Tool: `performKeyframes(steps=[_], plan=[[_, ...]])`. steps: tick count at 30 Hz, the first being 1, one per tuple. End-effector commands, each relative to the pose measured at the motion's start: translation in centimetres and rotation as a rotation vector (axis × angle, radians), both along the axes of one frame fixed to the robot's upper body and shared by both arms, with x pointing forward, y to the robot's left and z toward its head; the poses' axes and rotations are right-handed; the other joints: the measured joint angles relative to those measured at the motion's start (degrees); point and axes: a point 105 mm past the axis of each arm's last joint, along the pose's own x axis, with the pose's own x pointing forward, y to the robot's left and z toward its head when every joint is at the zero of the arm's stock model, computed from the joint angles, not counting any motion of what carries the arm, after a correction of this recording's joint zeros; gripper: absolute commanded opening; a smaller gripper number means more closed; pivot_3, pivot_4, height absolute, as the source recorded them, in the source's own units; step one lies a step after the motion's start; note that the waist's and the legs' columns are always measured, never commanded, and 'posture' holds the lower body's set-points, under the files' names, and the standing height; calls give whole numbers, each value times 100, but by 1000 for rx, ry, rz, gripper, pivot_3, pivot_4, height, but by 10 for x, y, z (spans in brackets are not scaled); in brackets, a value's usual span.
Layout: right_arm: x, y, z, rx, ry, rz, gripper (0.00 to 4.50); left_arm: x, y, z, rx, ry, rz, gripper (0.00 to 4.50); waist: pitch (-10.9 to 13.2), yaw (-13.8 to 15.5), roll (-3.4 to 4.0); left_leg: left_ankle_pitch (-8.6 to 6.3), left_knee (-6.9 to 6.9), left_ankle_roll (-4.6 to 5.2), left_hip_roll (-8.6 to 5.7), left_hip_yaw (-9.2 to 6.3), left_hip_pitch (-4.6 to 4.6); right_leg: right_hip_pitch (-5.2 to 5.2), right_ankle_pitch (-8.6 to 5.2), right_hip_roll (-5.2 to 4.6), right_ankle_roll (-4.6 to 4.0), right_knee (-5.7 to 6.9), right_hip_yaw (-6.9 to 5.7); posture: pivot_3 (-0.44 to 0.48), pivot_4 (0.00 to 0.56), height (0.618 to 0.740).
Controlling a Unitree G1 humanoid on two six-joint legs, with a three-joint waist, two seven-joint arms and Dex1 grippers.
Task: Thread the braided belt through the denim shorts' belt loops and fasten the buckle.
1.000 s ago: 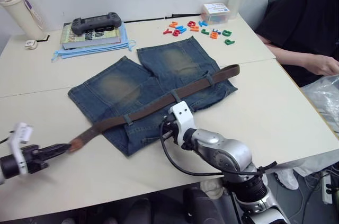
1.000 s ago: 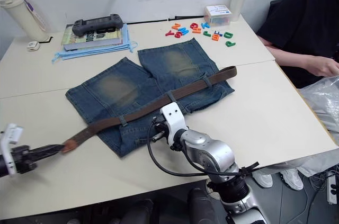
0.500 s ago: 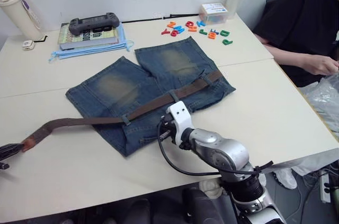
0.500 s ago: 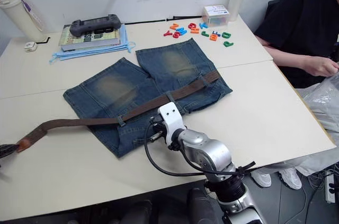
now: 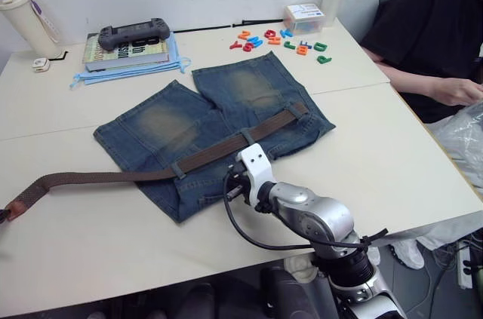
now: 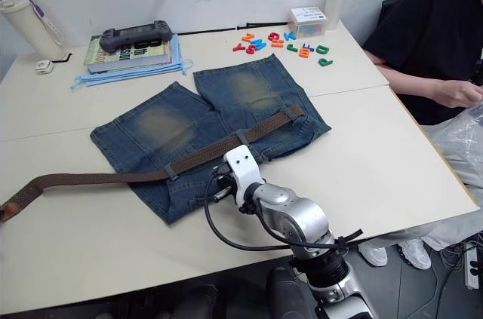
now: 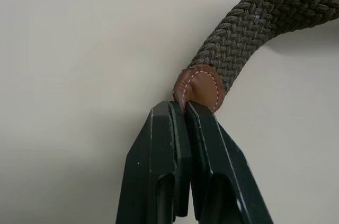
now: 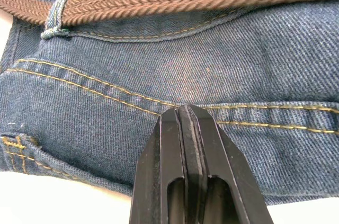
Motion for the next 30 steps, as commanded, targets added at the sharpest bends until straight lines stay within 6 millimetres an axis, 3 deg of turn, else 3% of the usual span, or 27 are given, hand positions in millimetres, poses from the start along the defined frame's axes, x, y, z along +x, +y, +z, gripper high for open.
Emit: performKeyframes(steps=[1,2,9,10,11,13,17,18,19,20,22,24,26,30], plan=[[3,-6,-7,-22,27,-30,81,-3,-4,-4,-35,33,-23,0,0,8,0,0,0,0,0,0,0,0,0,0,0,0,0,0,150,740],[3,-4,-5,-8,22,-23,81,1,-9,-2,-62,12,-56,0,-1,15,-1,0,1,0,-1,0,0,0,0,0,0,0,-1,0,150,740],[5,-7,16,56,-44,-6,0,19,-32,15,-157,-88,-212,2918,-2,33,-13,6,4,0,-5,-7,-24,-19,1,-5,-1,1,-8,0,150,740],[5,-9,19,61,-54,-6,508,26,-34,22,-155,-126,-224,3452,-2,45,-14,7,4,-1,-6,-7,-25,-19,1,-6,-2,0,-10,0,150,740],[5,-11,22,67,-62,-5,712,32,-36,31,-154,-166,-229,3874,-1,66,-18,7,5,-1,-7,-8,-27,-20,1,-8,-2,-1,-12,0,150,740],[5,-14,29,82,-80,5,1447,44,-40,49,-155,-242,-249,4500,2,122,-26,7,8,-1,-8,-11,-31,-21,1,-10,-2,-2,-16,0,150,740],[-1,-25,51,110,-124,38,3320,66,-67,94,-162,-395,-368,4500,-2,155,-37,6,14,0,-12,-10,-52,-37,3,-16,0,-5,-18,0,150,740],[-2,-30,60,117,-144,47,3743,73,-89,108,-166,-430,-445,4500,-4,158,-41,8,20,-3,-13,-10,-63,-46,3,-19,0,-5,-23,0,150,740],[-4,-35,70,127,-164,58,3863,77,-116,116,-183,-440,-535,4500,-1,157,-37,12,34,-11,-12,-17,-88,-56,4,-21,1,-3,-27,0,150,740],[-5,-38,76,132,-177,67,4437,77,-137,119,-196,-440,-596,4500,4,159,-28,14,48,-15,-11,-22,-106,-60,5,-23,3,0,-23,0,150,740],[-5,-50,89,123,-209,86,4437,72,-187,110,-229,-399,-749,4500,14,159,-11,7,77,-9,-12,-23,-118,-58,7,-33,7,10,-17,0,150,740],[-3,-62,95,94,-231,91,4437,66,-218,98,-260,-374,-821,4500,22,139,10,-11,83,10,-13,-3,-116,-54,9,-36,10,-7,-10,0,150,740],[2,-74,98,57,-243,82,4437,63,-240,88,-286,-363,-848,4500,26,112,15,-21,83,19,-13,15,-112,-54,10,-35,12,-17,-8,0,150,740],[26,-112,90,-177,-315,23,4437,50,-283,58,-363,-313,-915,4500,34,135,28,-25,88,15,-7,18,-114,-58,10,-31,12,-23,-24,0,150,740]])
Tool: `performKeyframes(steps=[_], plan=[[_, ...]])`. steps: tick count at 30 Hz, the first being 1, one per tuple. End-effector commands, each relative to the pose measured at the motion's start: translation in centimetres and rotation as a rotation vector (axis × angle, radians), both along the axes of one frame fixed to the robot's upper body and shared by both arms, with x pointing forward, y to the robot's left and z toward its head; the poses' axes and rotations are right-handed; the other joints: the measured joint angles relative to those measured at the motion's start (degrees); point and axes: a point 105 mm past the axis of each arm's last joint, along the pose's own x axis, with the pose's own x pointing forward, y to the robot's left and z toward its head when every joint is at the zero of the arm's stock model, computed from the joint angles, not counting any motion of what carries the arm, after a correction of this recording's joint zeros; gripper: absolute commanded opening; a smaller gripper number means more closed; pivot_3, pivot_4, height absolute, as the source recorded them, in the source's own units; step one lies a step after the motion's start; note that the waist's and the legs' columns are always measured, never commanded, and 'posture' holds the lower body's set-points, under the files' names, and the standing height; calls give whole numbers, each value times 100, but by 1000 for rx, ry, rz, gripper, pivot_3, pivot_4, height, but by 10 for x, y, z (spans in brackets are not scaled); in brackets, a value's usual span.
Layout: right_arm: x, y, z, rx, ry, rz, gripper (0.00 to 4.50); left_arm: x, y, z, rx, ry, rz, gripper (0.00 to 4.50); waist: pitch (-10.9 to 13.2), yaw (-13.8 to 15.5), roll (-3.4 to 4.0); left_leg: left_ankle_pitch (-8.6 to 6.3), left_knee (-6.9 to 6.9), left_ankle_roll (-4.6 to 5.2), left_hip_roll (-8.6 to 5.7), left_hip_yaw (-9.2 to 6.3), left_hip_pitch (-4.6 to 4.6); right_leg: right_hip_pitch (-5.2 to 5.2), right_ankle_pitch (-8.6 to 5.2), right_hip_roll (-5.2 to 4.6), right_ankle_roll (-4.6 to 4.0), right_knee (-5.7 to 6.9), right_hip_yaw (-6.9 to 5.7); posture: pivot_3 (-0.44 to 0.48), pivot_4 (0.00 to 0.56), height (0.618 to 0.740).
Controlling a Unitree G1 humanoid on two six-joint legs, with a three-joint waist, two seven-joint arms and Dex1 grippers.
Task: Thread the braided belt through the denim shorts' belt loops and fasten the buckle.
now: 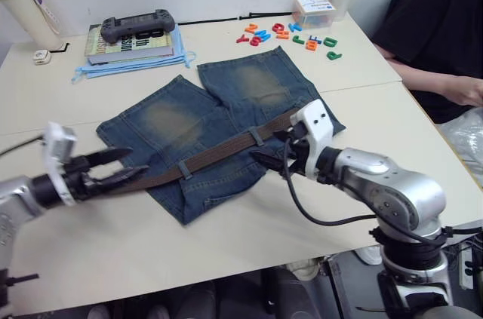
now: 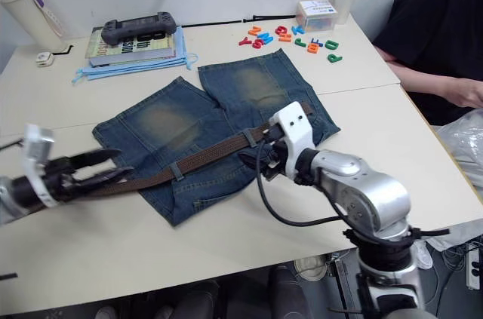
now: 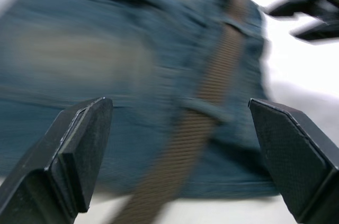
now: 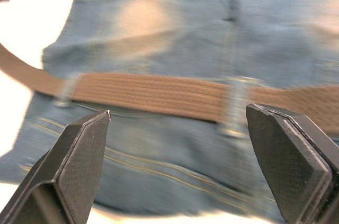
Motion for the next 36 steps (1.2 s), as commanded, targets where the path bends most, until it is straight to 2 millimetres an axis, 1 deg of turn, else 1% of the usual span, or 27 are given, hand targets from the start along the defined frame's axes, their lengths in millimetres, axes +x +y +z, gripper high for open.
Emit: performKeyframes(steps=[1,3,5,7,9,10,12,14,17,21,25,30,31,32,34,35,36], plan=[[18,-24,1,-193,-135,-25,4437,-18,-27,-16,35,18,-91,4500,1,9,0,0,2,0,-3,3,0,0,0,-2,0,-4,0,0,150,740],[25,-34,-9,-362,-214,17,4437,-31,-39,-30,81,38,-159,4500,3,12,2,1,5,0,-3,18,9,0,0,0,0,-11,0,0,150,740],[27,-40,-16,-479,-268,75,4437,-34,-47,-32,94,19,-182,4500,6,38,5,2,9,0,-2,34,17,1,0,3,0,-6,-9,0,150,740],[30,-45,-19,-545,-308,105,4437,-34,-52,-33,126,-18,-201,4500,7,55,6,6,13,-2,-2,34,18,3,2,5,3,-1,-18,0,150,740],[33,-49,-18,-569,-335,106,4437,-35,-58,-33,171,-65,-236,4500,8,62,8,9,16,-4,-1,33,18,4,7,6,2,1,-20,0,150,740],[34,-52,-17,-580,-349,102,4437,-35,-61,-31,161,-83,-237,4500,9,66,9,10,17,-4,-3,33,18,5,8,4,3,0,-19,0,150,740],[35,-54,-14,-590,-377,98,4437,-34,-64,-28,138,-105,-230,4500,9,68,9,10,18,-3,-5,33,16,5,8,3,4,-1,-19,0,150,740],[35,-52,-9,-586,-408,103,4437,-34,-66,-30,151,-120,-236,4500,9,67,9,7,22,1,-6,33,12,5,9,1,5,-5,-18,0,150,740],[33,-43,1,-507,-448,100,4437,-33,-69,-31,128,-123,-222,4500,9,55,9,6,21,1,-6,34,12,5,9,1,5,-7,-17,0,150,740],[35,-40,8,-411,-461,45,4437,-24,-73,-27,97,-144,-193,4500,9,71,10,8,26,-1,-4,32,13,5,9,3,5,0,-19,0,150,740],[37,-40,7,-396,-463,17,4437,-20,-79,-30,112,-163,-205,4500,9,73,10,8,30,0,-6,30,13,6,9,2,6,2,-19,0,150,740],[33,-38,0,-431,-467,47,4437,-19,-86,-37,149,-176,-253,4500,15,30,20,11,27,0,-20,3,8,15,9,-8,6,4,-43,0,150,738],[32,-38,-2,-452,-473,60,4437,-19,-87,-43,196,-186,-281,4500,18,-9,24,41,-1,8,-75,-66,8,66,9,-38,6,5,-117,0,150,738],[31,-39,-4,-467,-477,71,4437,-20,-87,-48,230,-194,-304,4500,21,-33,31,64,-10,12,-109,-131,9,99,3,-100,0,2,-209,0,150,738],[30,-42,-5,-493,-480,84,4437,-17,-86,-58,298,-213,-332,4500,28,-57,49,117,-28,16,-194,-261,-3,135,-12,-162,-3,8,-354,0,150,738],[29,-43,-5,-497,-480,86,4437,-16,-85,-60,311,-219,-335,4500,30,-60,52,153,-50,25,-250,-330,-3,160,-26,-216,15,8,-421,0,150,738],[29,-45,-6,-518,-484,95,4437,-11,-86,-61,331,-241,-330,4500,29,-62,52,197,-89,34,-300,-393,8,192,-36,-277,30,1,-486,0,150,738]])
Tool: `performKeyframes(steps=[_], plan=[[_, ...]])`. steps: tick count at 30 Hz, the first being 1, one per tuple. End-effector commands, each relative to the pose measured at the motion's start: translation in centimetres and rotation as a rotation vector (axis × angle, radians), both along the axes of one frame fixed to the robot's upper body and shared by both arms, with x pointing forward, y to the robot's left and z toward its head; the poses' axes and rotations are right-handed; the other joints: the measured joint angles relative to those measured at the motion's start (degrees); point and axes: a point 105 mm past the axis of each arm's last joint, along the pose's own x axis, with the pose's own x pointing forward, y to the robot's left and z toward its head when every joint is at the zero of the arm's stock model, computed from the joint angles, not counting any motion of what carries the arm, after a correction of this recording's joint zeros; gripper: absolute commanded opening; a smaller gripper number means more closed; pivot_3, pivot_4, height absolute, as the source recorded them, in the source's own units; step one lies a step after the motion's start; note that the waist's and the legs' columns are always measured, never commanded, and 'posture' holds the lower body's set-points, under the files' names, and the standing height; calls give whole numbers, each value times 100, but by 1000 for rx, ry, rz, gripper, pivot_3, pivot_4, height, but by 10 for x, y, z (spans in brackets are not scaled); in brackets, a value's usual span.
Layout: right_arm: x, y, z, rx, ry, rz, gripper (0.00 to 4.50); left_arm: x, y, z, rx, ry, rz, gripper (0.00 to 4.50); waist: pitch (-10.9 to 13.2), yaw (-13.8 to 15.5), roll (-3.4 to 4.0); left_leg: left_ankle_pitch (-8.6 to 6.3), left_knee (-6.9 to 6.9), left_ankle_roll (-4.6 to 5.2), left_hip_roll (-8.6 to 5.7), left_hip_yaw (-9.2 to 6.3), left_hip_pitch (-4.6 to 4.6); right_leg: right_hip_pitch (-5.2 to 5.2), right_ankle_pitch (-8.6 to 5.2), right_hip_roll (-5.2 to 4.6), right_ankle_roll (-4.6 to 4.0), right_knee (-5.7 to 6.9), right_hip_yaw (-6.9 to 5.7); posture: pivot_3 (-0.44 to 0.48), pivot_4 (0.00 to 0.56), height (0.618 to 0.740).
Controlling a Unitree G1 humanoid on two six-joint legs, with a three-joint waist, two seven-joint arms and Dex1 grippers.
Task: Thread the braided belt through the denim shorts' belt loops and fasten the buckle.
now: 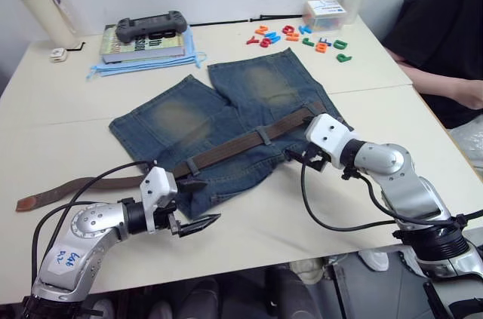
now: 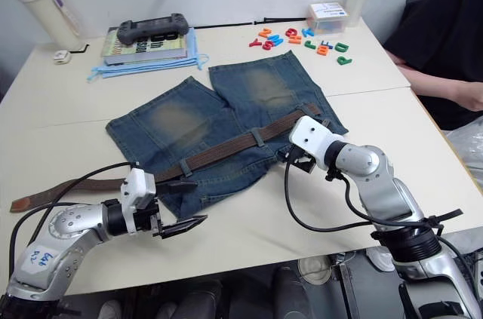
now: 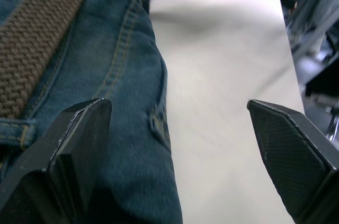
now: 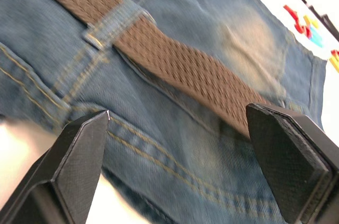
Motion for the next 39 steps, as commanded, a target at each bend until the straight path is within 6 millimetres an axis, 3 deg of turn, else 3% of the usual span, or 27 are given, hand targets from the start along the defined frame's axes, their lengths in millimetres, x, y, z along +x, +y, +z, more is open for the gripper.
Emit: performKeyframes(steps=[1,5,6,8,13,18,21,29,30,34,39], plan=[[-4,0,11,-52,-64,45,4437,8,-1,-2,65,-85,-23,4500,0,12,0,36,-19,7,-57,-62,-3,23,-9,-59,15,0,-58,0,150,738],[-5,-3,10,-112,-75,75,4437,22,-9,-7,146,-176,-33,4500,2,109,10,105,-22,70,-229,-256,-21,116,-43,-228,87,8,-251,0,150,738],[-5,-6,9,-139,-81,75,4437,24,-12,-9,157,-192,-35,4500,0,151,14,117,-12,40,-208,-258,-15,98,-43,-205,102,-16,-161,0,150,738],[-4,-11,6,-205,-85,72,4437,28,-16,-15,192,-224,-36,4500,0,246,14,108,-10,51,-212,-229,-12,99,-31,-200,123,-37,-106,0,150,738],[-3,-36,-16,-471,-46,53,4437,41,-22,-29,289,-292,-26,4500,0,397,14,87,-8,77,-207,-147,-1,84,-23,-193,139,-48,-30,0,150,738],[-3,-43,-29,-578,-28,54,4437,50,-20,-40,440,-385,-44,4500,-9,438,14,78,2,85,-189,-96,14,88,-8,-170,164,-60,12,0,150,738],[-3,-45,-32,-577,-27,46,4500,51,-11,-44,523,-434,-58,3680,-16,440,16,67,3,85,-177,-77,30,96,-6,-156,165,-61,33,0,150,738],[-2,-41,-11,-472,-69,11,4500,61,23,-48,658,-499,-40,272,-17,398,14,51,-10,75,-144,-34,79,104,-5,-123,160,-51,81,0,150,738],[-2,-41,-8,-459,-72,8,4500,61,25,-48,660,-500,-39,73,-18,394,15,48,-11,75,-139,-23,84,104,-5,-119,160,-49,92,0,150,738],[-4,-44,10,-455,-130,0,4500,65,37,-48,684,-502,-23,73,-18,382,18,38,-13,76,-118,10,94,94,-5,-100,160,-39,131,0,150,738],[-6,-56,6,-544,-144,7,4500,68,55,-44,723,-514,5,73,-19,374,19,13,-8,67,-71,53,106,88,3,-50,146,-41,169,0,150,738]])
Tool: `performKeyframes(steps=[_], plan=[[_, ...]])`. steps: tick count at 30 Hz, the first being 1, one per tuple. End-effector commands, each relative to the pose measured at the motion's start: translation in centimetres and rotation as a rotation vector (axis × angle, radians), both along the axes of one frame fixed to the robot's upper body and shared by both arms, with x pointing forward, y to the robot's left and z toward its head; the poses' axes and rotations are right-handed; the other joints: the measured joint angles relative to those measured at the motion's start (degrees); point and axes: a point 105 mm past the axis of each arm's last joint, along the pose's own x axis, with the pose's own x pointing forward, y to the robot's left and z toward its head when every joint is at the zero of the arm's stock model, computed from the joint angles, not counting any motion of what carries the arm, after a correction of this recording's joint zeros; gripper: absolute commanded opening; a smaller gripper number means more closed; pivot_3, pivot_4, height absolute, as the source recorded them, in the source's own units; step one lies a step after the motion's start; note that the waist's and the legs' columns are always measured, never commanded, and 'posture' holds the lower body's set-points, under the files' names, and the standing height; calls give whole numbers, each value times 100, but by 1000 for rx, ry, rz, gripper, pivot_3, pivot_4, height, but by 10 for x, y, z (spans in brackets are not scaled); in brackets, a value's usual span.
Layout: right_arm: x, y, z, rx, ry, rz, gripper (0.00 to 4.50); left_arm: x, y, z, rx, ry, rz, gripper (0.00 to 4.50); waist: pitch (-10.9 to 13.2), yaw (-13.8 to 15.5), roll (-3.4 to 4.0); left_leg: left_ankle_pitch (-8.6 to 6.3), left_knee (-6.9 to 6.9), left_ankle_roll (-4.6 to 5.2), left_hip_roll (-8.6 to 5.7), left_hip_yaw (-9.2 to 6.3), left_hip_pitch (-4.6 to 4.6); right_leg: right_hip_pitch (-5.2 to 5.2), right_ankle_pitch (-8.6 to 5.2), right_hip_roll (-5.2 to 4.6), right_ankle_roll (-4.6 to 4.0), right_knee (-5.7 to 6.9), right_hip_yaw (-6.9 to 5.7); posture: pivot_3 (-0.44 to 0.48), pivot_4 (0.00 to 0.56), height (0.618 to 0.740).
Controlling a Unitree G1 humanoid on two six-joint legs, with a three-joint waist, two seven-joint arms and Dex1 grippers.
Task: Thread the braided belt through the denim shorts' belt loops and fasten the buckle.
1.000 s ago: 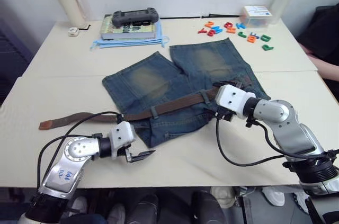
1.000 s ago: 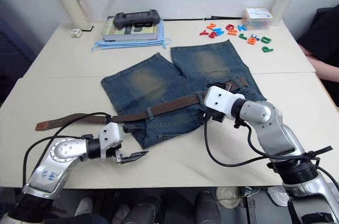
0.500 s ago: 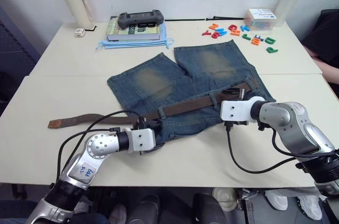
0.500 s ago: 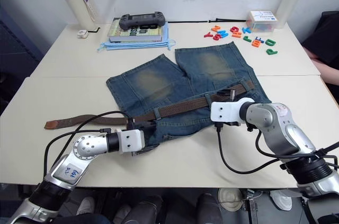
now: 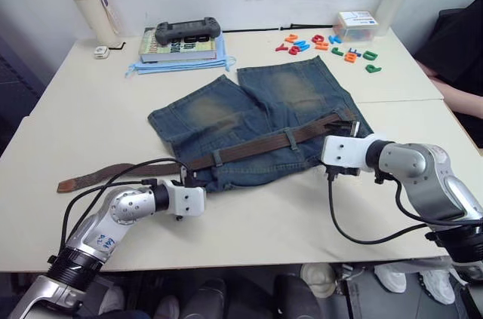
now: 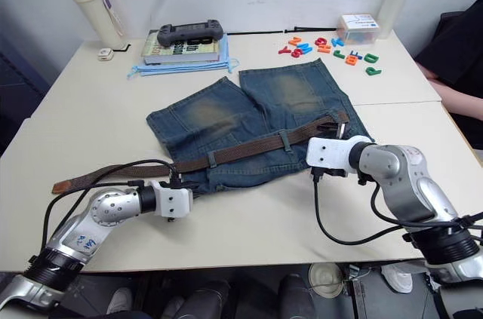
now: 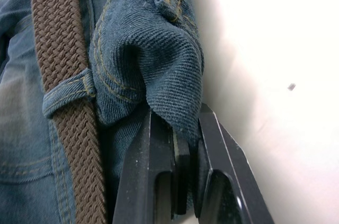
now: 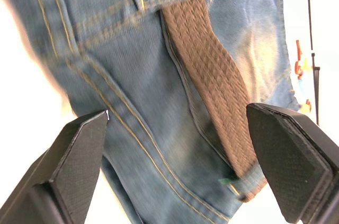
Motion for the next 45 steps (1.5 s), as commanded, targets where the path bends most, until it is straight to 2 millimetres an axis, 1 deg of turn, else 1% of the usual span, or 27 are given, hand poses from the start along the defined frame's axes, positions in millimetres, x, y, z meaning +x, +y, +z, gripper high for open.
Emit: performKeyframes(steps=[1,5,7,9,10,12,13,16,19,20,22,24,27,31,32,33,35,36,37,38,39,42,43,45], plan=[[-2,-11,10,-63,-57,2,4500,9,57,-21,135,57,181,73,0,-13,0,-9,0,3,11,4,1,-1,2,11,-3,-1,2,0,150,738],[1,-27,-3,-142,-62,-37,4500,9,79,-18,161,49,219,73,0,-105,0,-14,-4,-8,31,20,-1,-26,2,29,-21,7,10,0,150,738],[5,-27,-10,-123,-65,-57,4500,8,83,-16,160,44,225,73,0,-156,0,-17,-5,-13,40,33,-1,-36,3,35,-27,12,16,0,150,738],[9,-26,-20,-149,-72,-60,4500,8,88,-15,169,43,231,73,0,-194,0,-17,-8,-16,49,62,-4,-56,5,39,-33,22,29,0,150,738],[11,-24,-23,-144,-79,-60,4235,9,92,-15,175,37,242,22,0,-213,0,-16,-8,-19,53,74,-2,-62,5,43,-33,28,39,0,150,738],[14,-19,-24,-131,-97,-56,3552,11,96,-14,180,29,253,0,0,-231,-1,-20,-5,-20,65,84,0,-62,8,57,-39,28,48,0,150,738],[14,-12,-24,-110,-107,-41,3034,13,101,-13,184,24,267,0,-1,-238,-1,-21,-4,-21,67,86,0,-64,9,59,-41,28,51,0,150,738],[12,6,-25,-75,-121,1,1678,18,110,-11,188,16,296,0,-1,-259,0,-25,-4,-29,85,95,0,-71,13,91,-47,28,78,0,150,738],[8,14,-28,-67,-114,17,124,20,114,-10,197,8,301,0,0,-260,0,-29,-4,-38,102,105,0,-83,15,112,-50,35,96,0,150,738],[8,14,-29,-67,-113,18,50,21,114,-10,198,6,300,0,0,-261,0,-30,-4,-41,106,111,0,-87,15,115,-50,37,102,0,150,738],[5,15,-30,-62,-102,19,50,22,117,-9,208,-4,303,0,0,-260,0,-30,-4,-41,107,117,1,-89,15,116,-50,38,108,0,150,738],[0,22,-30,-27,-84,31,50,25,125,-7,223,-20,324,0,0,-258,0,-31,-4,-40,107,122,1,-91,15,116,-51,38,113,0,150,738],[-7,28,-29,-4,-57,46,50,27,128,-7,237,-25,323,0,0,-272,0,-34,-4,-38,111,126,0,-93,15,121,-51,38,116,0,150,738],[-8,27,-21,43,-57,15,50,18,110,-3,100,16,268,0,0,-282,0,-37,-3,-41,115,149,1,-101,15,122,-51,39,129,0,150,738],[-8,26,-14,79,-58,8,50,14,103,-1,55,36,242,0,0,-282,0,-40,-3,-40,116,157,0,-105,15,121,-51,38,131,0,150,738],[-9,26,-9,106,-58,5,0,10,99,1,24,50,221,889,0,-283,-1,-43,-2,-38,116,161,-1,-107,15,119,-51,37,133,0,150,738],[-9,24,7,164,-57,5,720,0,91,10,-71,108,191,1630,0,-278,0,-53,1,-31,115,168,-8,-113,15,115,-51,30,136,0,150,738],[-10,23,14,188,-54,9,1050,-4,89,16,-116,137,183,2086,0,-272,1,-59,2,-25,115,171,-10,-113,15,113,-52,24,138,0,150,738],[-9,22,21,209,-55,9,1482,-7,86,24,-172,166,178,2507,1,-265,1,-64,4,-21,115,172,-14,-112,15,112,-52,16,139,0,150,738],[-7,20,29,240,-55,4,2022,-8,85,34,-218,191,173,2998,2,-258,2,-70,11,-15,115,172,-21,-113,15,112,-52,10,138,0,150,738],[-5,19,38,279,-51,-2,2503,-10,85,42,-255,220,165,3400,9,-255,-2,-75,15,-10,113,172,-25,-113,15,109,-52,4,138,0,150,738],[4,19,62,460,15,-30,3963,-7,85,67,-397,331,165,3408,27,-254,-15,-80,31,-6,113,169,-39,-117,15,109,-51,3,134,0,150,738],[9,18,69,519,42,-50,3963,-4,86,73,-446,370,173,3408,28,-253,-16,-81,33,-8,115,166,-40,-117,15,110,-51,4,132,0,150,738],[14,19,74,555,83,-60,3963,4,90,83,-518,404,199,3408,28,-247,-16,-81,33,-9,117,163,-40,-117,15,112,-52,5,128,0,150,738]])
